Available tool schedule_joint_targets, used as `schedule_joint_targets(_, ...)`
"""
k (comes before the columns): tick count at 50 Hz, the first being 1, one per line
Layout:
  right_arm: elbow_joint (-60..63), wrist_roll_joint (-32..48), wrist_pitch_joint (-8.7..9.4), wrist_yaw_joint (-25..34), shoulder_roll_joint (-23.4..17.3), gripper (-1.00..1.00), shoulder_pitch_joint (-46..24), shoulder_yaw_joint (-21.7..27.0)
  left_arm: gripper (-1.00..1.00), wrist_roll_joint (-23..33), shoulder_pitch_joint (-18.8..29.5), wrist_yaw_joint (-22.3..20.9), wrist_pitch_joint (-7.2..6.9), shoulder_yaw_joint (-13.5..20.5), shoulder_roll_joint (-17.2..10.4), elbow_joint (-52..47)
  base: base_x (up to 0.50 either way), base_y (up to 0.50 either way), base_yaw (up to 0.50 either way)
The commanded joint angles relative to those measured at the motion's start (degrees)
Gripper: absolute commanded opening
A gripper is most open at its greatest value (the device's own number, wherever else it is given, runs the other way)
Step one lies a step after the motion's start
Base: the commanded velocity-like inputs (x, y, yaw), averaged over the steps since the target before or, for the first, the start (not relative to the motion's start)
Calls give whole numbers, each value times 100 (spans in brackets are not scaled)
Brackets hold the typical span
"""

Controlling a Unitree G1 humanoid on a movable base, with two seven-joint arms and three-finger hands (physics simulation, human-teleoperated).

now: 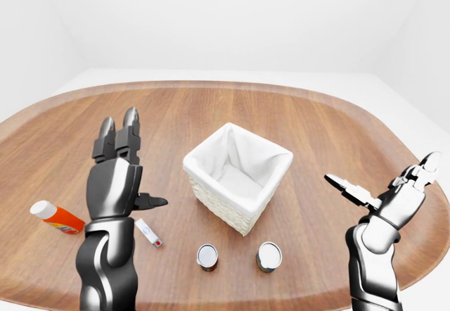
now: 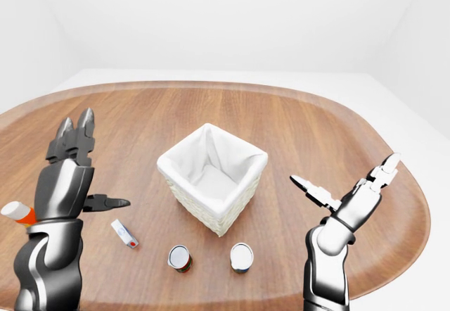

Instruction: Pick up the alphabet soup and the cream cheese box, and put them in the basket.

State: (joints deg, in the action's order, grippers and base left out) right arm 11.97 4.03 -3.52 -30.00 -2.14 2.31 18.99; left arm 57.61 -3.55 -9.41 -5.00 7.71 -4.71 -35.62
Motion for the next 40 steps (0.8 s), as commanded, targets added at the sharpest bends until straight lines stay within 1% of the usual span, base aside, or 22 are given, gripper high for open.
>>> schedule_joint_targets(1,-10,0,3,0,-2,100,-6,1,100,916,-11,-12,0,352,-160,-155,0,0,0)
schedule_joint_targets(4,24,-3,23,0,1,100,1,0,100,954,-133,-15,0,472,-124,-97,0,0,0)
schedule_joint_targets(5,14,0,11,0,1,100,1,-2,100,966,-241,-183,0,495,-147,-202,0,0,0)
schedule_joint_targets(7,14,10,7,0,4,100,4,-4,100,1027,-243,-50,0,594,-106,-124,0,0,0)
schedule_joint_targets(8,-9,9,-12,0,3,100,4,-2,100,1012,-232,-75,0,625,-102,-139,0,0,0)
schedule_joint_targets(9,8,1,-9,0,8,100,15,1,100,1168,-292,26,89,655,-131,-117,0,0,0)
schedule_joint_targets(11,49,2,5,0,19,100,37,-1,100,1236,-320,43,143,718,-82,-177,0,0,0)
schedule_joint_targets(12,2,8,-32,0,16,100,27,-1,100,1159,-337,-35,144,750,-51,-221,0,0,0)
schedule_joint_targets(13,-19,11,-43,0,13,100,20,-3,100,1036,-341,-240,95,765,-17,-236,0,0,0)
schedule_joint_targets(14,12,12,-14,0,14,100,23,-5,100,1006,-376,-183,158,791,-23,-247,0,0,0)
schedule_joint_targets(17,17,10,-17,0,17,100,30,-3,100,1180,-397,-182,307,822,-70,-226,0,0,0)
schedule_joint_targets(18,49,10,8,0,21,100,33,-4,100,1228,-411,-243,355,825,-79,-241,0,0,0)
schedule_joint_targets(19,26,10,-11,0,20,100,29,-3,100,1217,-422,-266,403,838,-73,-236,0,0,0)
schedule_joint_targets(20,9,8,-18,0,14,100,21,0,100,1204,-444,-258,476,850,-75,-229,0,0,0)
schedule_joint_targets(21,2,8,-14,0,11,100,16,4,100,1171,-490,-211,619,849,-90,-229,0,0,0)
schedule_joint_targets(22,1,8,-13,0,10,100,16,4,100,1173,-488,-214,645,861,-78,-228,0,0,0)
schedule_joint_targets(23,-60,2,-48,0,1,100,-1,7,100,1171,-482,-306,717,877,-100,-298,0,0,0)
schedule_joint_targets(25,-4,2,-2,0,2,100,7,0,100,1236,-491,-295,820,881,-77,-244,0,0,0)
schedule_joint_targets(28,6,3,6,0,2,100,7,1,100,1344,-539,-304,1000,877,-71,-228,0,0,0)
schedule_joint_targets(33,-60,24,-44,0,-11,100,-16,8,100,1512,-632,-340,1000,872,-58,-197,0,0,0)
schedule_joint_targets(39,15,41,20,0,-5,100,-9,-5,100,1632,-805,-386,1000,805,-66,-14,0,0,0)
schedule_joint_targets(40,-28,43,-15,0,-8,100,-17,-3,100,1681,-826,-391,1000,817,-56,-40,0,0,0)
